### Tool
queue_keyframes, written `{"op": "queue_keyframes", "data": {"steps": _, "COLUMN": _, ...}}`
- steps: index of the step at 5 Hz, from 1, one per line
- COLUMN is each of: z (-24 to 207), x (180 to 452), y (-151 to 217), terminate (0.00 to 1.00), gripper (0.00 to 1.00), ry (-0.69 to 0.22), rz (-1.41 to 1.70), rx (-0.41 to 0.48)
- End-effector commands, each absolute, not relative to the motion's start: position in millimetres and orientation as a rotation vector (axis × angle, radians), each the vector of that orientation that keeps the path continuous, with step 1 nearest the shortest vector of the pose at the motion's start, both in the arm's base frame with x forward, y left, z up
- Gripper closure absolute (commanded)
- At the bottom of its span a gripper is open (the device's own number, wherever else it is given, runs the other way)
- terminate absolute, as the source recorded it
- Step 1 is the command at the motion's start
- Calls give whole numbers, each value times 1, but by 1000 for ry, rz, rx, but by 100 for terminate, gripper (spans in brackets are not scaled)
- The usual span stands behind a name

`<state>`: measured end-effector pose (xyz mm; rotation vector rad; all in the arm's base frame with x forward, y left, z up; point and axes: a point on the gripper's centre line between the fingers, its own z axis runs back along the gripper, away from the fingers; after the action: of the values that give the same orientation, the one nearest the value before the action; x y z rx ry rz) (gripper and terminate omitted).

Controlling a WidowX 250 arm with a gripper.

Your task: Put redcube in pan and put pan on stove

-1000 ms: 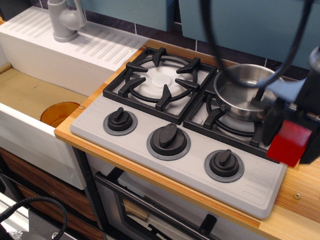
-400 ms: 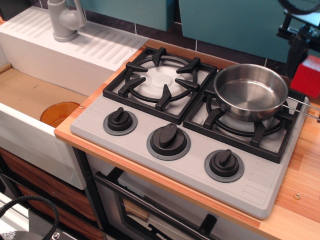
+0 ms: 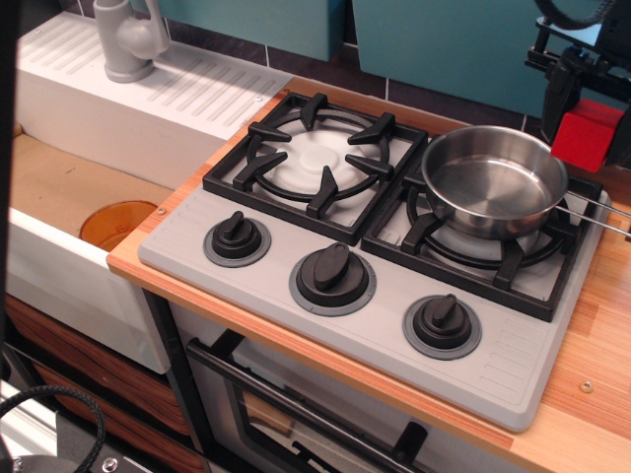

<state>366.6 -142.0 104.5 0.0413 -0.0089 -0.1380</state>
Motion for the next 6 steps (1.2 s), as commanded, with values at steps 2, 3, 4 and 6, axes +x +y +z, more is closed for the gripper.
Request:
{"op": "queue_keyframes", "data": {"steps": 2, "z": 116, "x": 366, "y": -135, "terminate": 0, "gripper": 100, "ry": -100, "rz": -133, "rx": 38}}
{"op": "queue_keyframes", "data": {"steps": 3, "z": 111, "x": 371, "y": -126, "terminate": 0, "gripper": 100, "ry": -110, "rz": -146, "rx": 36}}
{"op": "queue_keyframes", "data": {"steps": 4, "z": 103, "x": 373, "y": -124, "terminate": 0, "gripper": 100, "ry": -128, "rz": -146, "rx": 32}}
{"op": "queue_keyframes", "data": {"steps": 6, "z": 100, "x": 375, "y": -121, "terminate": 0, "gripper": 0, "ry": -132, "rz": -165, "rx": 19}}
